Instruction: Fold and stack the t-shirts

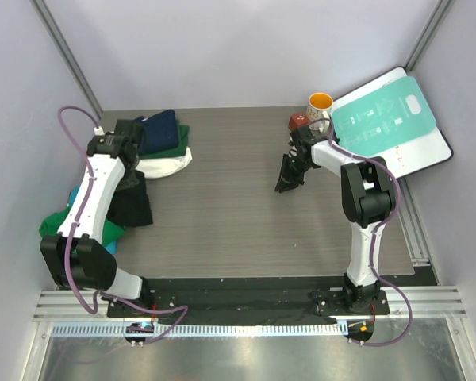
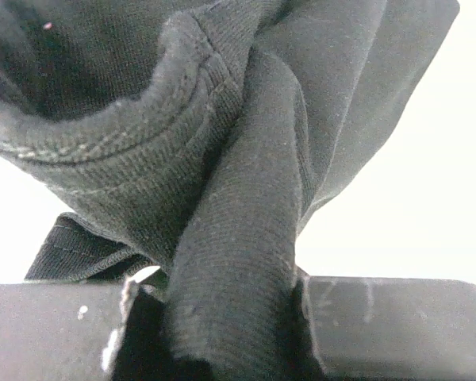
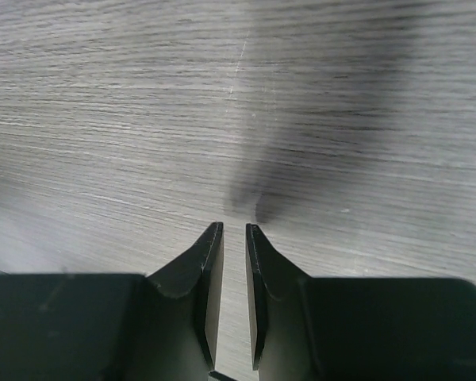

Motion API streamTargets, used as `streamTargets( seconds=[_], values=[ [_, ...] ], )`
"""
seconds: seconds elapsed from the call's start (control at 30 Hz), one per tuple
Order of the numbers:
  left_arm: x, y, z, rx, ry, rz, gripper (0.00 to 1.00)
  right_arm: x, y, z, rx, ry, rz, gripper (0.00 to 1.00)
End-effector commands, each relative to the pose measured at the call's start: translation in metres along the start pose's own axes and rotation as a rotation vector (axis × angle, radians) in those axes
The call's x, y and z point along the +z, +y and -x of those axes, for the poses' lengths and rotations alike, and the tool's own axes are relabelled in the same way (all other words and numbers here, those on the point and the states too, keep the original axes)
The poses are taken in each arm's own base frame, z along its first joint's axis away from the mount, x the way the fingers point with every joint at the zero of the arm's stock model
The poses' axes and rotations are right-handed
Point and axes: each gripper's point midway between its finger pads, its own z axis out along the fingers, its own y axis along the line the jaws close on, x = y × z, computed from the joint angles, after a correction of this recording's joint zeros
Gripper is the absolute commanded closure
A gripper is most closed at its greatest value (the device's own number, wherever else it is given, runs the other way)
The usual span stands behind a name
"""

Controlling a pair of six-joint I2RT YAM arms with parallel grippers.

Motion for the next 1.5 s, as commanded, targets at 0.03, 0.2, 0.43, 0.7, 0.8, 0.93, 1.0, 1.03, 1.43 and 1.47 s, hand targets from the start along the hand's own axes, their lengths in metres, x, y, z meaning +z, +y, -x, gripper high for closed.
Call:
streamTargets(
  seconds=[0.03,0.2,0.43,0.7,0.8,0.93,1.0,1.03,1.43,1.47],
  values=[
    [-0.02,0.04,0.022,-0.074,-0.088,0.124,1.0,0.001,0.01,0.002,-0.015,0.001,0.037,0.77],
    [-0.028,0.063,0.026,-0.105,-0.078,0.205,1.0,0.007,0.008,-0.005,-0.009,0.023,0.04,0.77],
    [-0.031,0.096,0.023,-0.172,-0.06,0.292,1.0,0.007,0.01,-0.006,-0.002,0.031,0.055,0.78],
    [-0.014,0.125,-0.007,-0.283,0.044,0.332,1.0,0.01,0.009,-0.016,0.019,0.077,0.061,0.78],
    [-0.008,0.136,-0.02,-0.318,0.069,0.367,1.0,0.002,0.006,-0.026,0.025,0.068,0.061,0.78],
    [0.006,0.144,-0.033,-0.37,0.147,0.367,1.0,-0.004,0.005,-0.034,0.022,0.073,0.062,0.78],
    [0.008,0.148,-0.035,-0.374,0.157,0.383,1.0,-0.006,0.007,-0.035,0.026,0.075,0.074,0.78],
    [0.008,0.151,-0.035,-0.373,0.164,0.398,1.0,-0.008,0.009,-0.035,0.027,0.074,0.08,0.78],
    [0.022,0.168,-0.058,-0.406,0.247,0.485,0.96,-0.012,0.02,-0.032,0.039,0.088,0.122,0.78],
    [0.022,0.169,-0.058,-0.41,0.244,0.49,0.94,-0.012,0.02,-0.033,0.037,0.085,0.119,0.78]
  ],
)
